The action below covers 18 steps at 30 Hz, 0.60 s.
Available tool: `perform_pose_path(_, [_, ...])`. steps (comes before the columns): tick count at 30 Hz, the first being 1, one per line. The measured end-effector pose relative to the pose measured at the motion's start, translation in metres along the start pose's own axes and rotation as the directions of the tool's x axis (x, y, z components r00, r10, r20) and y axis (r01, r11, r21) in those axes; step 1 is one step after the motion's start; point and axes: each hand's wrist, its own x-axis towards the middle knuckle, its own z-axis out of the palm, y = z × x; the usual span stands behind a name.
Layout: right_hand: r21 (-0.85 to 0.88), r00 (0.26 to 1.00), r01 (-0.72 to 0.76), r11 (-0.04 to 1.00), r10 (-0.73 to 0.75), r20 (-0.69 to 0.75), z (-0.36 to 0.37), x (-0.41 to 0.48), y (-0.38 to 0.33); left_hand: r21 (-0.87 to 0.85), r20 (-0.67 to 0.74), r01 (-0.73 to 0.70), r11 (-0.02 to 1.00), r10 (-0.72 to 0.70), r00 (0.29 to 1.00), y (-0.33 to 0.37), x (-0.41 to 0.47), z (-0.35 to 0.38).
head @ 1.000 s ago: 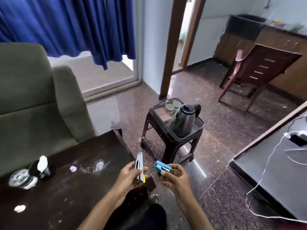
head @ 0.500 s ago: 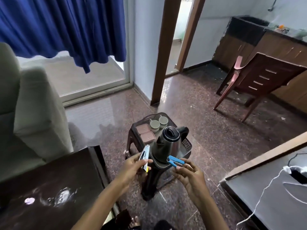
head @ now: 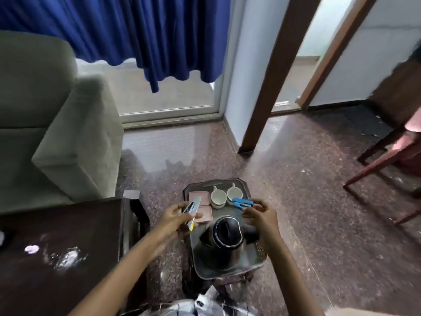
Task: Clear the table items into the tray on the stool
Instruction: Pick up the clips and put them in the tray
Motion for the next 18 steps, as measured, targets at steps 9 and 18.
perform_pose_path(9, [-0.710, 0.959, -0.092, 0.698, 0.254, 0.124, 0.008, 0.156, 0.079, -0.149, -0.204, 0.024, 0.989, -0.054, 0.978, 0.013, 0.016, 0.028])
perform_pose_path(18, [-0.816, 0.917, -0.075, 0.574, 0.361, 0.170, 0.033, 0.190, 0.118, -0.261, -0.333, 0.026, 0.965, -0.115, 0.936, 0.008, 0.008, 0.039])
